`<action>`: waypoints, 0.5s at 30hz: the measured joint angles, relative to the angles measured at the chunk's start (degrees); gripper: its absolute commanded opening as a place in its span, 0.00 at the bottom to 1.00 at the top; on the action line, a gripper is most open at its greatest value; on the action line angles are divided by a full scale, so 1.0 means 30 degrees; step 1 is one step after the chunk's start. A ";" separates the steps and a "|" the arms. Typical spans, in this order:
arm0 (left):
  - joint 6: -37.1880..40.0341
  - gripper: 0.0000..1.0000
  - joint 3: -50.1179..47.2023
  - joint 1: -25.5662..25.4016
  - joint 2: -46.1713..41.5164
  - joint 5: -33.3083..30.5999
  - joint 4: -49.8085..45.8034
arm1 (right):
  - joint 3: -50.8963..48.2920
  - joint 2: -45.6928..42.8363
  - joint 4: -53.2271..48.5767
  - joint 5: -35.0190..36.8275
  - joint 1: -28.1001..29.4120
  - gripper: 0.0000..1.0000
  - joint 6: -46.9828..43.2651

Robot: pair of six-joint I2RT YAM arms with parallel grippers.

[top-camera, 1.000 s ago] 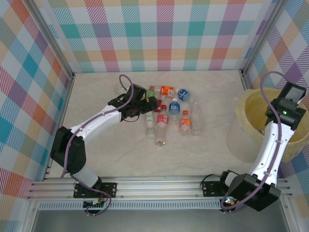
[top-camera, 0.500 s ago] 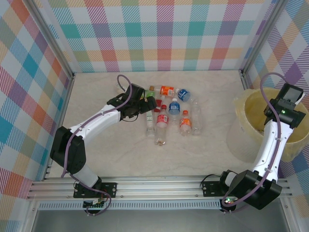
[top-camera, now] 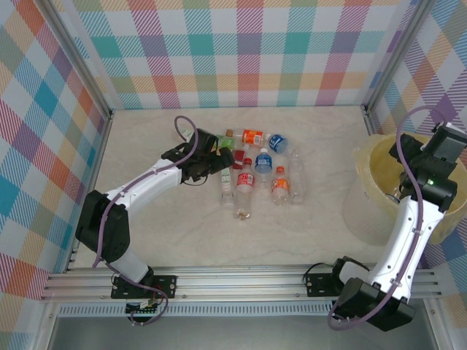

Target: Put the plastic bottles in the bin

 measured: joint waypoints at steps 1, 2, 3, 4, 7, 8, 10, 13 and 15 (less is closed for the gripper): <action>-0.0066 1.00 -0.0102 0.0000 0.0000 -0.0044 -0.0029 | 0.0255 -0.0204 0.0007 -0.0612 0.0284 0.90 0.0335; -0.0153 1.00 -0.0182 0.0000 0.0000 -0.0080 -0.0051 | 0.0444 -0.0357 0.0007 -0.1115 0.0670 0.90 0.0561; -0.0240 1.00 -0.0270 0.0000 0.0000 -0.0138 -0.0058 | 0.0685 -0.0525 0.0007 -0.1727 0.1362 0.91 0.0860; -0.0321 1.00 -0.0357 0.0000 0.0000 -0.0204 -0.0087 | 0.0911 -0.0605 0.0007 -0.2142 0.2157 0.92 0.1071; -0.0408 1.00 -0.0576 0.0029 -0.0007 -0.0364 -0.0270 | 0.1683 -0.0437 0.0015 -0.3009 0.5064 0.95 0.1574; -0.0444 1.00 -0.0641 0.0051 -0.0015 -0.0401 -0.0313 | 0.1880 -0.0277 0.0022 -0.3133 0.6054 0.96 0.1617; -0.0517 1.00 -0.0780 0.0109 -0.0036 -0.0510 -0.0386 | 0.2251 0.0211 0.0036 -0.3249 0.8065 0.96 0.1763; -0.0685 1.00 -0.0954 0.0146 -0.0109 -0.0685 -0.0408 | 0.2608 0.1282 0.0080 -0.3024 1.1111 0.98 0.1814; -0.0801 1.00 -0.1013 0.0204 -0.0189 -0.0758 -0.0444 | 0.2681 0.2055 0.0175 -0.2681 1.2743 0.99 0.1719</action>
